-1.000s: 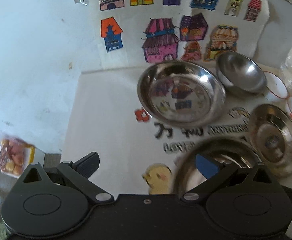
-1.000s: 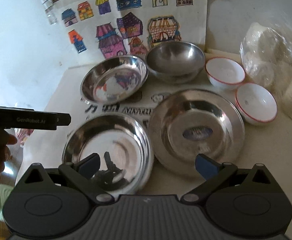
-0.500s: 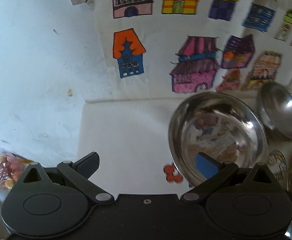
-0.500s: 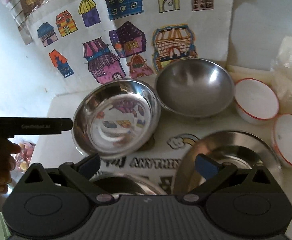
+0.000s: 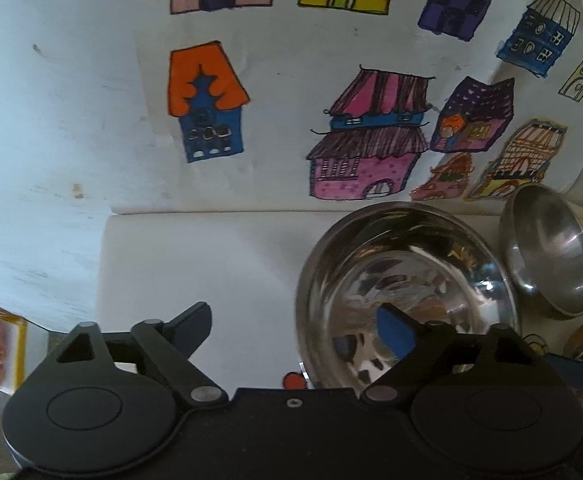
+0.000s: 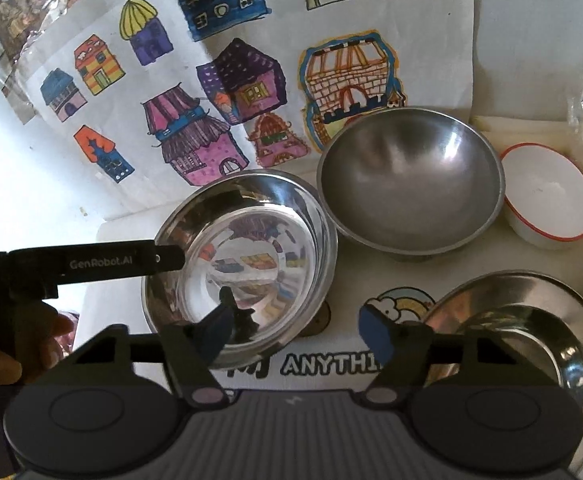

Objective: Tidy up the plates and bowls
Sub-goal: 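Reach the left gripper to the large steel plate rim while the right gripper grasps it too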

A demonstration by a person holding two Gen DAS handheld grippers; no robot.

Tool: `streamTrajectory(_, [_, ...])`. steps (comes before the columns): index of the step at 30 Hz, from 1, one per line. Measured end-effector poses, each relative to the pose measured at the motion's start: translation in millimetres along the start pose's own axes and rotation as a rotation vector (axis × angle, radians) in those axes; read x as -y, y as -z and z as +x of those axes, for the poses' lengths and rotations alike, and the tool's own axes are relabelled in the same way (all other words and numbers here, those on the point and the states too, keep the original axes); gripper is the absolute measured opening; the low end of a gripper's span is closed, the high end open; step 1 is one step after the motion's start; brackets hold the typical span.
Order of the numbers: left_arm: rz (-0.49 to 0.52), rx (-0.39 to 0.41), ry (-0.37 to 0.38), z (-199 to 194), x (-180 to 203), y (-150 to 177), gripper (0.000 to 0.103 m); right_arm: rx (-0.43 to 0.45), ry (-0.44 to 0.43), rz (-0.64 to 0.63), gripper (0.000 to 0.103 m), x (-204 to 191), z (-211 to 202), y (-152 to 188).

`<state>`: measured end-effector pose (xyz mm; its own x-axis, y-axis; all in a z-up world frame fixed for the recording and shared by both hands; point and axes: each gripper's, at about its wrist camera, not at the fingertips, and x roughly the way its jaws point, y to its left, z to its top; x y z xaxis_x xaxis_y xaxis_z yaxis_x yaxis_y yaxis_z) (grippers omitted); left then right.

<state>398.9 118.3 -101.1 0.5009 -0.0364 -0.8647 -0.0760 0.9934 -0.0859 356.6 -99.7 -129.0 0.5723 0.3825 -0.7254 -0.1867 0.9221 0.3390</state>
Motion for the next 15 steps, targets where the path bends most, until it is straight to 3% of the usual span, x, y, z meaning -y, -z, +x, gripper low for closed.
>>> streamTrajectory(5, [-0.029, -0.008, 0.045, 3.5, -2.0, -1.6, 0.072, -0.010, -0.004, 0.025, 0.059, -0.7, 5.6, -6.7])
streamTrajectory(7, [-0.039, -0.013, 0.062, 5.8, -3.9, -2.9, 0.063, -0.016, -0.004, 0.027, 0.055, -1.4, 8.1, -8.0])
streamTrajectory(9, [-0.052, -0.025, 0.089, 8.0, -5.5, -2.8, 0.046, -0.022, -0.005, 0.031, 0.051, -1.9, 10.9, -8.1])
streamTrajectory(12, [-0.059, -0.035, 0.109, 9.9, -6.0, -1.8, 0.036, -0.033, -0.008, 0.042, 0.042, -1.5, 15.1, -8.2])
streamTrajectory(15, [-0.055, -0.036, 0.112, 10.7, -5.8, -0.2, 0.034, -0.045, -0.007, 0.051, 0.033, -0.1, 18.6, -7.8])
